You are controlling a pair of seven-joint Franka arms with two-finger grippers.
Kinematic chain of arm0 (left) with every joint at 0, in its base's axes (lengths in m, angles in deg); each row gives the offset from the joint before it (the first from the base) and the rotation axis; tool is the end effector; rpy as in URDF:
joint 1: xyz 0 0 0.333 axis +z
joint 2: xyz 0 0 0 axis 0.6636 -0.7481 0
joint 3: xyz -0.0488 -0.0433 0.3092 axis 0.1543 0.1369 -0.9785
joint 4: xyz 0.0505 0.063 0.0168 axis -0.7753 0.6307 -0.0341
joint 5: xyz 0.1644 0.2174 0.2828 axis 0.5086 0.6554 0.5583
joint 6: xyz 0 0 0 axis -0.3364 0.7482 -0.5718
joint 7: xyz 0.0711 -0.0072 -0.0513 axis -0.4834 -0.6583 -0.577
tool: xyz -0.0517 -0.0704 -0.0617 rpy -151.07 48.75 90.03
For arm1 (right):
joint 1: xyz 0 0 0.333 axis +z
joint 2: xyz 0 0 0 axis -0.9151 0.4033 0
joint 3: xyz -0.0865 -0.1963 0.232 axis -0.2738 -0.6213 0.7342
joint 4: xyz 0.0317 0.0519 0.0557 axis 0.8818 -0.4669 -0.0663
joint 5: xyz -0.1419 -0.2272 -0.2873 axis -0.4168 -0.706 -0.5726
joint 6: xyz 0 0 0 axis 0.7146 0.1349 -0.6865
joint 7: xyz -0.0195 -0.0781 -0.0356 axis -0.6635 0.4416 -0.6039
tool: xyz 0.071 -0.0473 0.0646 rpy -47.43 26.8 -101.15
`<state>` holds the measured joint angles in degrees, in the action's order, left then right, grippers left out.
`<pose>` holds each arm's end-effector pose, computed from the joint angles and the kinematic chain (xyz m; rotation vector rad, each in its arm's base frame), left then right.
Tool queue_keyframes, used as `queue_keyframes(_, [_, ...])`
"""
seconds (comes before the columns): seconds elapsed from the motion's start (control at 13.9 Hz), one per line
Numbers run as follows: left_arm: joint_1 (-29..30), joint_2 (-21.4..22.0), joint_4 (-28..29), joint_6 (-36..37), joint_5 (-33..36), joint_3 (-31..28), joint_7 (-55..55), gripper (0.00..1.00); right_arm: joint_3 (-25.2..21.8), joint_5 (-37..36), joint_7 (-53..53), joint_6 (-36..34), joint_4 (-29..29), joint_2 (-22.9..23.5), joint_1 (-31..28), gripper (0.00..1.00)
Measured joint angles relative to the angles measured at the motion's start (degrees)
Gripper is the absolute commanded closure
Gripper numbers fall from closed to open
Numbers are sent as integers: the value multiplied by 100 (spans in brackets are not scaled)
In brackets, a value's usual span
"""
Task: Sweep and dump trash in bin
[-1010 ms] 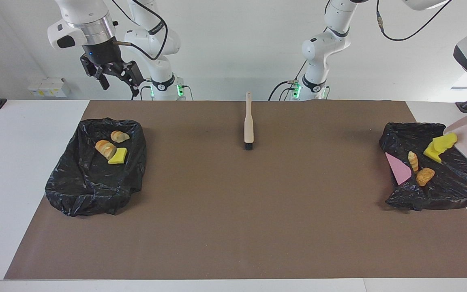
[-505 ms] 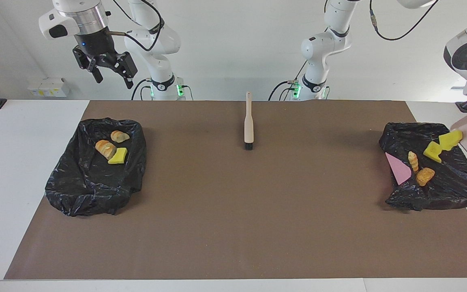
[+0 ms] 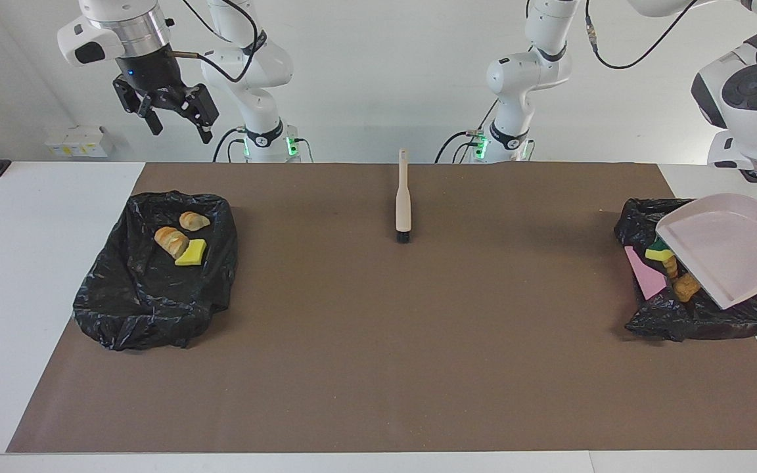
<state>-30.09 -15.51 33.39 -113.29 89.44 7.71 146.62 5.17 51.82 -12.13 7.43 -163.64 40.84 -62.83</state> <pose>0.5790 0.1817 0.5550 -1.7998 1.6027 0.5800 0.5214 0.0259 0.6967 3.1145 -0.3591 0.0021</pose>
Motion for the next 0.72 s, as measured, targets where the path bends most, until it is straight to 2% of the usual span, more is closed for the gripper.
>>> queue_keyframes(0.36, [504, -20, 125, -509, -60, -56, 43, 100, -3, 2, 36, 0, -8, 10, 0, 0])
queue_keyframes(0.72, [537, -15, -184, -511, -53, -49, 311, 100, -10, 2, 36, 0, -16, 10, -1, 0])
